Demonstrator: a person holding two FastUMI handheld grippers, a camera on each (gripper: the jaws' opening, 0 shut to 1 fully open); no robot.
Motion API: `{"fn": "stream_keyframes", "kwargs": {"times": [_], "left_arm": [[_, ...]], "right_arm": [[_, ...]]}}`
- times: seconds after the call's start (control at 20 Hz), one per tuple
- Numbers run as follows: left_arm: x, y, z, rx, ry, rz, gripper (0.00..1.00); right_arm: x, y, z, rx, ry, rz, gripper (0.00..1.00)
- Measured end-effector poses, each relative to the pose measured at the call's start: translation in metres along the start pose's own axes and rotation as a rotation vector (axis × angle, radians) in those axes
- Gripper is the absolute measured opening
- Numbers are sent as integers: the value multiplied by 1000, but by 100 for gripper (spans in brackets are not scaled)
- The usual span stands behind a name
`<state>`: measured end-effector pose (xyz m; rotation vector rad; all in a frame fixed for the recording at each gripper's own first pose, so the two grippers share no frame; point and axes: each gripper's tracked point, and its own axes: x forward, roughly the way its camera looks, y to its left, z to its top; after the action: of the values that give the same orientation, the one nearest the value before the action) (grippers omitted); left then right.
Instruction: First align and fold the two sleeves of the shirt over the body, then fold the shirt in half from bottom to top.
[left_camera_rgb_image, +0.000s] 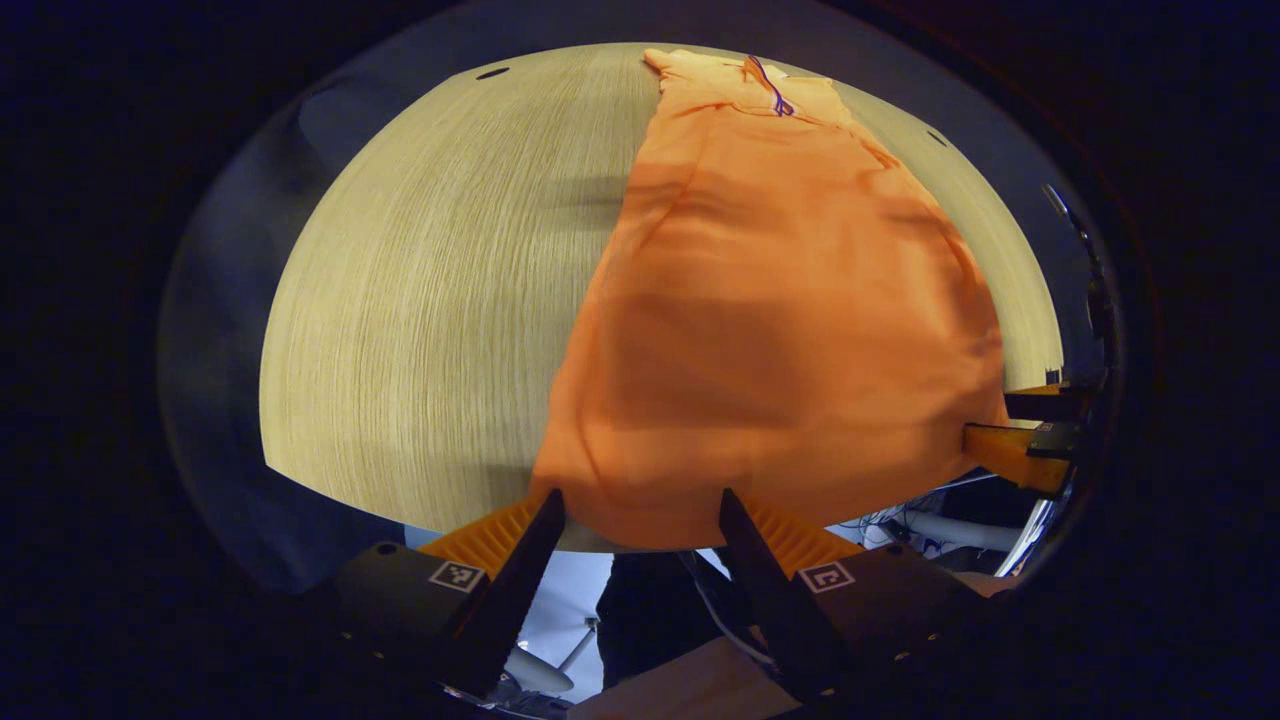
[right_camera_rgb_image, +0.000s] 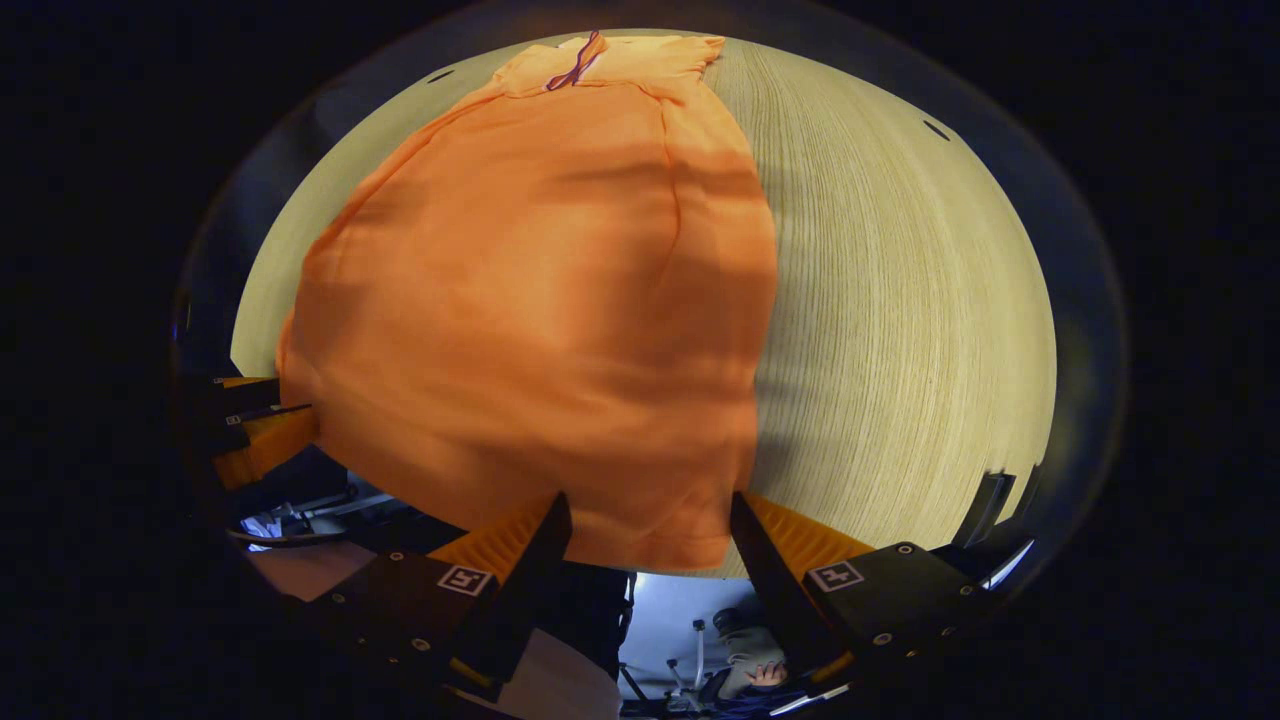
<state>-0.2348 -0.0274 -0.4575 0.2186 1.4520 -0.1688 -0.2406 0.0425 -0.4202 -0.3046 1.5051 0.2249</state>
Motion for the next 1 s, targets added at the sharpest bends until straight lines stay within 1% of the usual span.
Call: {"fn": "stream_keyframes", "kwargs": {"times": [0.05,0.1,0.15,0.2,0.25,0.3,0.35,0.4,0.45,0.5,0.55,0.6,0.65,0.75,0.85,1.0], "left_arm": [[0,-1,0,3,1,0,97],[0,-1,1,1,3,0,98],[0,-1,0,4,4,-1,98],[-1,-1,0,13,0,-3,98],[0,-1,1,25,-4,-7,98],[-1,-2,2,39,-9,-12,91],[0,-3,3,51,-16,-19,87],[0,-6,5,64,-18,-28,68],[1,-9,7,90,-17,-42,50],[1,-14,8,97,-27,-66,31],[2,-15,7,85,-35,-75,19],[2,-17,10,88,-51,-86,4],[3,-17,12,94,-59,-100,4],[1,-16,10,76,-70,-123,4],[-3,-16,8,38,-60,-142,4],[-18,-14,26,-3,-93,-167,3]], "right_arm": [[0,1,0,-2,2,0,96],[0,4,0,-7,1,1,87],[0,6,3,-14,-10,2,87],[-1,8,4,-29,-29,5,81],[-1,9,5,-49,-49,8,74],[-1,8,6,-63,-59,12,63],[-1,8,6,-61,-66,14,51],[-1,8,6,-56,-65,18,42],[-1,8,6,-52,-64,24,24],[-1,10,6,-56,-63,29,16],[-2,9,6,-58,-71,25,13],[2,11,8,-54,-75,31,12],[0,11,8,-67,-76,31,1],[-1,13,9,-42,-71,47,1],[-7,15,9,-7,-65,72,1],[-23,15,21,26,-93,95,1]]}}
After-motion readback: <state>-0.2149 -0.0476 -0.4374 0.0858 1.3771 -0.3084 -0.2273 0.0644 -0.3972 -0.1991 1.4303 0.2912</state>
